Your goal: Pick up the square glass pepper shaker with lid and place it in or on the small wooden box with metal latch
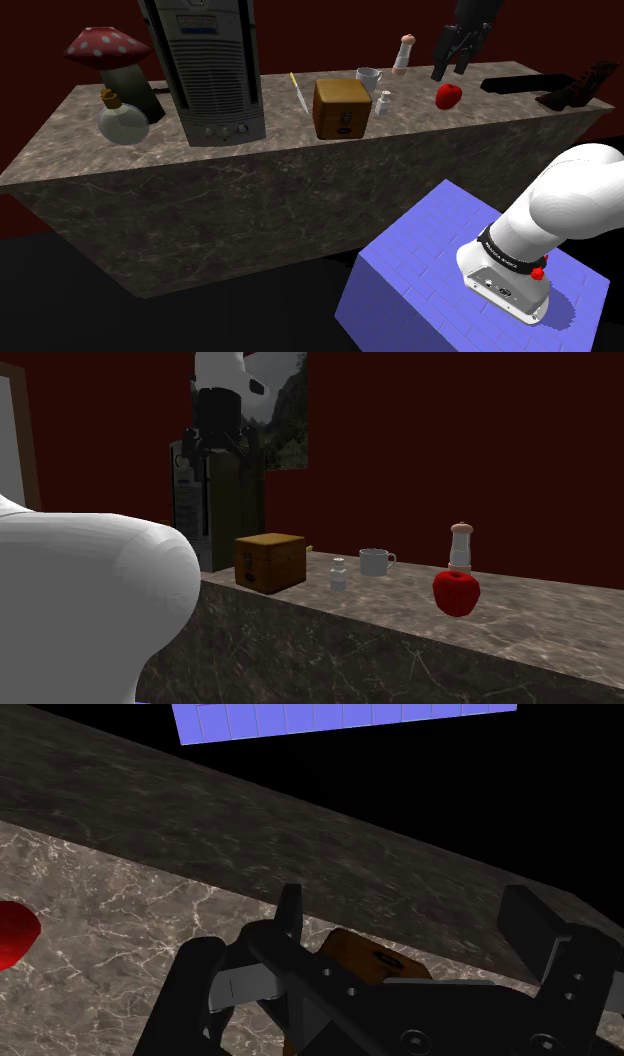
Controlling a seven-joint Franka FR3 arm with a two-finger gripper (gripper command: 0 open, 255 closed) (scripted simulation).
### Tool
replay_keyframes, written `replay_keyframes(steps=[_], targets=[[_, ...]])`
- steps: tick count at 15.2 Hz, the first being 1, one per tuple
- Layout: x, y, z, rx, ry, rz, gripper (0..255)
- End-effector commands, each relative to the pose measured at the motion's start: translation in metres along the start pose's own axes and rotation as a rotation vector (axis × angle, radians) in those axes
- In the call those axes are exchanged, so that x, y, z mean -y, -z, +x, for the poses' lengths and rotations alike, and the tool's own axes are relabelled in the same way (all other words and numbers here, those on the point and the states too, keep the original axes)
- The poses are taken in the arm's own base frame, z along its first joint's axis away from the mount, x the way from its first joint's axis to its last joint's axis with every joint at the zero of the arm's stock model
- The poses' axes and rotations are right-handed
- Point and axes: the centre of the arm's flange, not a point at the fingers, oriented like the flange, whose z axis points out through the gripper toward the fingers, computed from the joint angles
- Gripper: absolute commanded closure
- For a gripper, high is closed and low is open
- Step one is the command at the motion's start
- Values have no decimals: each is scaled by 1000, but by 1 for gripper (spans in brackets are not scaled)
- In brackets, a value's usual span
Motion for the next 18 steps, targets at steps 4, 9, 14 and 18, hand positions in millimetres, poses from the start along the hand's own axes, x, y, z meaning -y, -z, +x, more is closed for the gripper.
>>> replay_keyframes(steps=[4,9,14,18], targets=[[-20,-19,26,-8,11,-8,0],[-54,-50,70,-21,30,-21,0],[-87,-81,115,-33,48,-34,0],[-113,-104,152,-44,63,-45,0]])
